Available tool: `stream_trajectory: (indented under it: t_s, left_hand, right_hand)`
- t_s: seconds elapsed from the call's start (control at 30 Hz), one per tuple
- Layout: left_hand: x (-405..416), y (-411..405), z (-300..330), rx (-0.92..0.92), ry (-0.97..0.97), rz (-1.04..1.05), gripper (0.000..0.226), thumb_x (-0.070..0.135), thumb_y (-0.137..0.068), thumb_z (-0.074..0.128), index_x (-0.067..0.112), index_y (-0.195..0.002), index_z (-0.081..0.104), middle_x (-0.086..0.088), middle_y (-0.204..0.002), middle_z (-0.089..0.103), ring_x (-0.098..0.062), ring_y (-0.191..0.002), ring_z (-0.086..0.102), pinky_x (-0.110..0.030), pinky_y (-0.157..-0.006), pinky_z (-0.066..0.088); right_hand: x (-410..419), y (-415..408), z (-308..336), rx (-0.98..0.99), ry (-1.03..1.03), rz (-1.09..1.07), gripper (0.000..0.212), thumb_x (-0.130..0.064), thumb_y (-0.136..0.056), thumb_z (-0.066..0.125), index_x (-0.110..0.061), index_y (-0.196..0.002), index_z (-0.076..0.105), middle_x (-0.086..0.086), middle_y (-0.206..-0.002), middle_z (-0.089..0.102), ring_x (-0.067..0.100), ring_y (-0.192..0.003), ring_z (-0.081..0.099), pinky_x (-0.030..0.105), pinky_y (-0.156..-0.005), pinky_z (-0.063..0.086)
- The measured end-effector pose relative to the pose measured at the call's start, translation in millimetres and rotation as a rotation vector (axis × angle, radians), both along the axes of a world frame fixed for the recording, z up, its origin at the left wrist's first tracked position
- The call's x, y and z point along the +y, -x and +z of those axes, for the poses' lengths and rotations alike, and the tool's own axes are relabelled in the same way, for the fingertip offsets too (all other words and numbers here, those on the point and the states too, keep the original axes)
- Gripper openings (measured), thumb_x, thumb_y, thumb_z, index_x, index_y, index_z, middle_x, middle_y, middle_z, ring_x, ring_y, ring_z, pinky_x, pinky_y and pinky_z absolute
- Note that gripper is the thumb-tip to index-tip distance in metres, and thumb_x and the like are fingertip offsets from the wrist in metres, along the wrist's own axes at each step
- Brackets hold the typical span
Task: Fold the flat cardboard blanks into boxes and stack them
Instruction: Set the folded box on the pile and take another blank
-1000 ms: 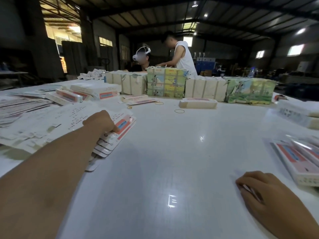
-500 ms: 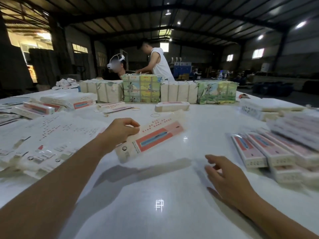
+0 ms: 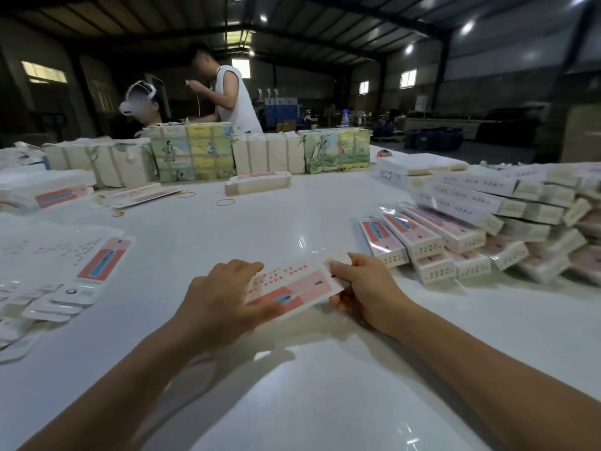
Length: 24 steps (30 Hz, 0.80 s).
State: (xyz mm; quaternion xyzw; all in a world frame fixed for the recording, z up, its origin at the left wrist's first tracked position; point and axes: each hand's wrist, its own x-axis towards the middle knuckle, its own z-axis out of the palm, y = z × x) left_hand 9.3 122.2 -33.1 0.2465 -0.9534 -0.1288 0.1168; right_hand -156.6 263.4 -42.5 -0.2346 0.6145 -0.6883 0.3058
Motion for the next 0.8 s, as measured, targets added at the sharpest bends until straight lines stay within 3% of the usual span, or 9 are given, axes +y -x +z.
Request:
stream_trajectory:
  t_s: [0.13, 0.27, 0.37, 0.47, 0.67, 0.8]
  left_hand:
    - [14, 21, -3, -0.138, 0.204, -0.066, 0.106, 0.086, -0.058, 0.046, 0.031, -0.144, 0.022, 0.01, -0.134, 0.039, -0.009, -0.104, 0.042, -0.03, -0.091, 0.038]
    - [16, 29, -5, -0.092, 0.231, -0.003, 0.085, 0.074, -0.066, 0.058, 0.031, -0.135, 0.032, 0.01, -0.12, 0.045, -0.009, -0.092, 0.047, -0.025, -0.082, 0.043]
    - [18, 27, -10, -0.018, 0.235, 0.025, 0.087, 0.073, -0.063, 0.059, 0.031, -0.134, 0.034, 0.012, -0.116, 0.045, -0.008, -0.091, 0.047, -0.024, -0.079, 0.036]
    - [18, 25, -11, 0.047, 0.189, 0.022, 0.086, 0.073, -0.061, 0.061, 0.03, -0.132, 0.037, 0.012, -0.113, 0.047, -0.008, -0.09, 0.048, -0.024, -0.08, 0.037]
    - [20, 19, -1, 0.15, 0.123, 0.037, 0.062, 0.061, -0.069, 0.069, 0.03, -0.117, 0.046, 0.011, -0.107, 0.051, -0.011, -0.087, 0.055, -0.031, -0.083, 0.047]
    - [15, 13, 0, 0.152, 0.064, 0.049, 0.058, 0.065, -0.069, 0.067, 0.031, -0.111, 0.046, 0.015, -0.097, 0.047, -0.008, -0.082, 0.054, -0.031, -0.074, 0.052]
  right_hand:
    - [2, -3, 2, -0.007, 0.046, 0.016, 0.015, -0.006, -0.091, 0.056, -0.004, -0.077, 0.057, 0.016, -0.062, 0.066, 0.021, -0.036, 0.051, 0.02, -0.035, 0.04]
    - [3, -3, 2, 0.015, 0.016, 0.024, 0.017, -0.008, -0.095, 0.052, -0.003, -0.08, 0.057, 0.018, -0.076, 0.072, 0.022, -0.041, 0.056, 0.022, -0.037, 0.044]
    - [3, -3, 1, 0.053, -0.032, 0.025, 0.014, -0.01, -0.098, 0.049, -0.003, -0.091, 0.059, 0.013, -0.079, 0.073, 0.024, -0.051, 0.061, 0.025, -0.042, 0.049]
    - [3, -1, 0, 0.051, -0.036, 0.016, 0.013, -0.006, -0.097, 0.047, -0.004, -0.099, 0.059, 0.016, -0.083, 0.072, 0.022, -0.048, 0.061, 0.025, -0.042, 0.049]
    - [3, -3, -3, 0.056, 0.019, -0.01, 0.017, -0.004, -0.094, 0.049, -0.008, -0.105, 0.06, 0.01, -0.069, 0.068, 0.02, -0.046, 0.059, 0.026, -0.041, 0.047]
    - [9, 0, -2, 0.365, 0.008, -0.273, 0.012, -0.016, -0.093, 0.054, -0.022, -0.103, 0.056, 0.006, -0.076, 0.061, 0.012, -0.048, 0.056, 0.027, -0.041, 0.046]
